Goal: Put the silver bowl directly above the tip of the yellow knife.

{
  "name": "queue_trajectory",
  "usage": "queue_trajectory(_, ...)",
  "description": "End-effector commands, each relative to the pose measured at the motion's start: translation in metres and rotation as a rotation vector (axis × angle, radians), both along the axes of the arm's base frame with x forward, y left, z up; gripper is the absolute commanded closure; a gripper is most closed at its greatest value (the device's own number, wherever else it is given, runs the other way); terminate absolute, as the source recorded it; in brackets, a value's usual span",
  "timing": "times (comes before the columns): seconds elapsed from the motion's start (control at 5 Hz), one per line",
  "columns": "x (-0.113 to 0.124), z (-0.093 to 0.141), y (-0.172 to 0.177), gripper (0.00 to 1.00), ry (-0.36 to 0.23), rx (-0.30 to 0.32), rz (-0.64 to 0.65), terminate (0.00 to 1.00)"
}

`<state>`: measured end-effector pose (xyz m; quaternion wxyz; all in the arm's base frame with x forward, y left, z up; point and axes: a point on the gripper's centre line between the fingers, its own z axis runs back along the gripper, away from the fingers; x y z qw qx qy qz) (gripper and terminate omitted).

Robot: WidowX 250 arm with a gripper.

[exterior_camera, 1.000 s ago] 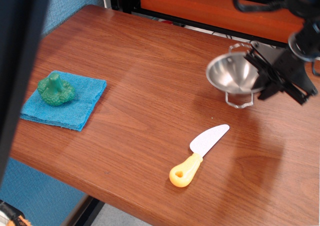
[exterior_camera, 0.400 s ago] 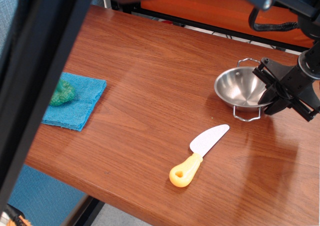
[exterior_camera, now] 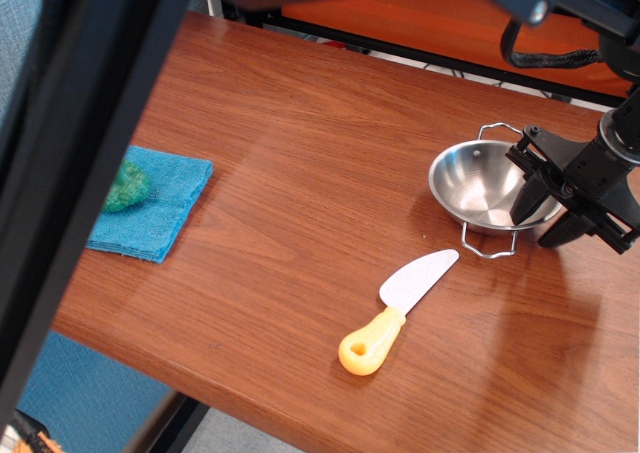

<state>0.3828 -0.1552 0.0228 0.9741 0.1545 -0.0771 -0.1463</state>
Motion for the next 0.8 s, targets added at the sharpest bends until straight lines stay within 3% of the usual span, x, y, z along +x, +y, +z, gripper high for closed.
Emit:
queue_trajectory(0.0, -0.011, 0.048, 0.008, 0.00, -0.064, -0.074, 0.017, 0.00)
queue_trajectory(0.2, -0.011, 0.062, 0.012, 0.00, -0.071, -0.132, 0.071, 0.00)
queue_trajectory(0.6, -0.019, 0.090, 0.046, 0.00, -0.112, -0.338, 0.204, 0.00)
